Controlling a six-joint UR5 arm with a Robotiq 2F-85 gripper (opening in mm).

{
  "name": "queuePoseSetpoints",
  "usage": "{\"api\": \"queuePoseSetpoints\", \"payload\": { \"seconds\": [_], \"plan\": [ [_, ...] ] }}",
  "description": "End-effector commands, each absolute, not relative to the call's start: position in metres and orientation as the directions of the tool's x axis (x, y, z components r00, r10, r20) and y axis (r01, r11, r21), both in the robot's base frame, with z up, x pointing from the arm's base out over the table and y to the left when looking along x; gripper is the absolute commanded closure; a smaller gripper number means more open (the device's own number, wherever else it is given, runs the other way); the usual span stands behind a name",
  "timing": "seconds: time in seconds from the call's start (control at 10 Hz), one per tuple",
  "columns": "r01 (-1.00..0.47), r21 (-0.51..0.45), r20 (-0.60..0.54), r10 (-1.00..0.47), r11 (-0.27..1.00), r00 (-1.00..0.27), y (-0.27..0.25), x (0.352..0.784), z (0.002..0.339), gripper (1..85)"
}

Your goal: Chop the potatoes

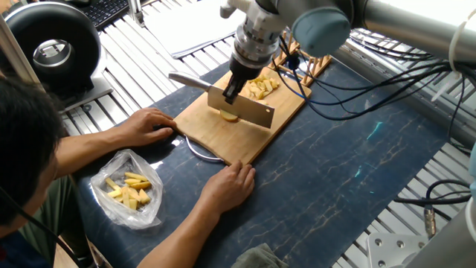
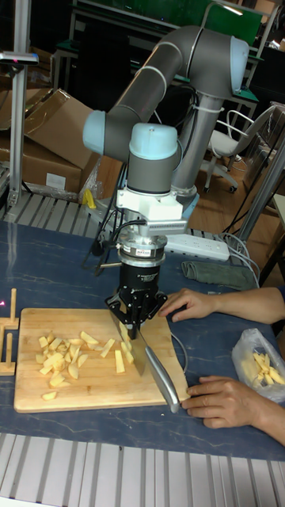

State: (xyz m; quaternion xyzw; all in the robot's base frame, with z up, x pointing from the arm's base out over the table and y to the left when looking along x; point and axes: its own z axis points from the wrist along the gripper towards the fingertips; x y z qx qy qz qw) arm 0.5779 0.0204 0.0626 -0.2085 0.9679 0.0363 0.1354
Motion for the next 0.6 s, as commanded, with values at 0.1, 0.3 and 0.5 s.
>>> {"api": "queuePoseSetpoints", "payload": {
  "seconds": [0.1,0.3,0.5],
  "plan": [
    [-0.414,0.008,-0.318,-0.39,0.91,-0.864,0.02,0.584,0.055,84.7],
    [-0.416,0.024,-0.285,-0.393,0.909,-0.874,0.017,0.575,0.073,84.7],
    [-0.399,0.038,-0.257,-0.377,0.916,-0.89,0.018,0.577,0.093,84.7]
  ]
}}
